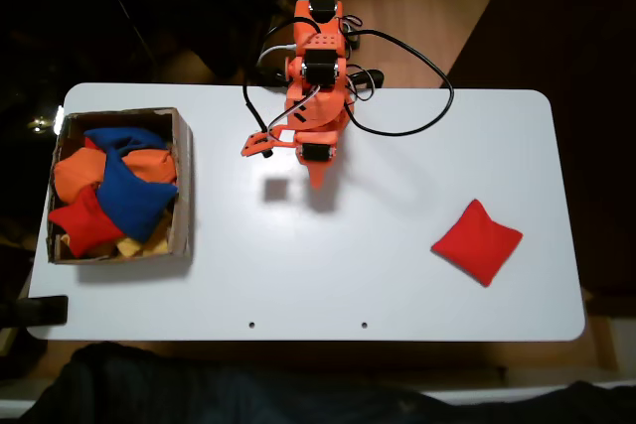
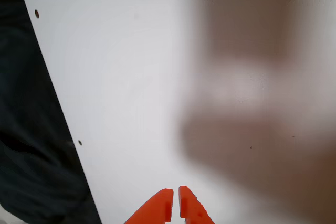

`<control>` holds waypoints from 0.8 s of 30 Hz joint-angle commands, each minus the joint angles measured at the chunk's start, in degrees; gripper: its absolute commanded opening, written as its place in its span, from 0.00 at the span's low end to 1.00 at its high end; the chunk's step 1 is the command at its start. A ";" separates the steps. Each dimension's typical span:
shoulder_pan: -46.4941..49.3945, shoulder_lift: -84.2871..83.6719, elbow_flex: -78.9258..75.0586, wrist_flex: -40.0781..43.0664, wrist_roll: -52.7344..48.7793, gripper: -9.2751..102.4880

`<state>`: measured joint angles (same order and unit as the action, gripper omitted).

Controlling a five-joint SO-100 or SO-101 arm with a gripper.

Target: Grasp a bag and put it in the box.

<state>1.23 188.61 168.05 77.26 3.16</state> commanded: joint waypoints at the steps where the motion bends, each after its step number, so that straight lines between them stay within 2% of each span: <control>1: 0.18 0.26 -0.18 0.18 -0.18 0.08; 24: -1.23 0.18 -0.88 -0.26 -0.44 0.08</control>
<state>0.35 188.61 168.05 77.26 2.64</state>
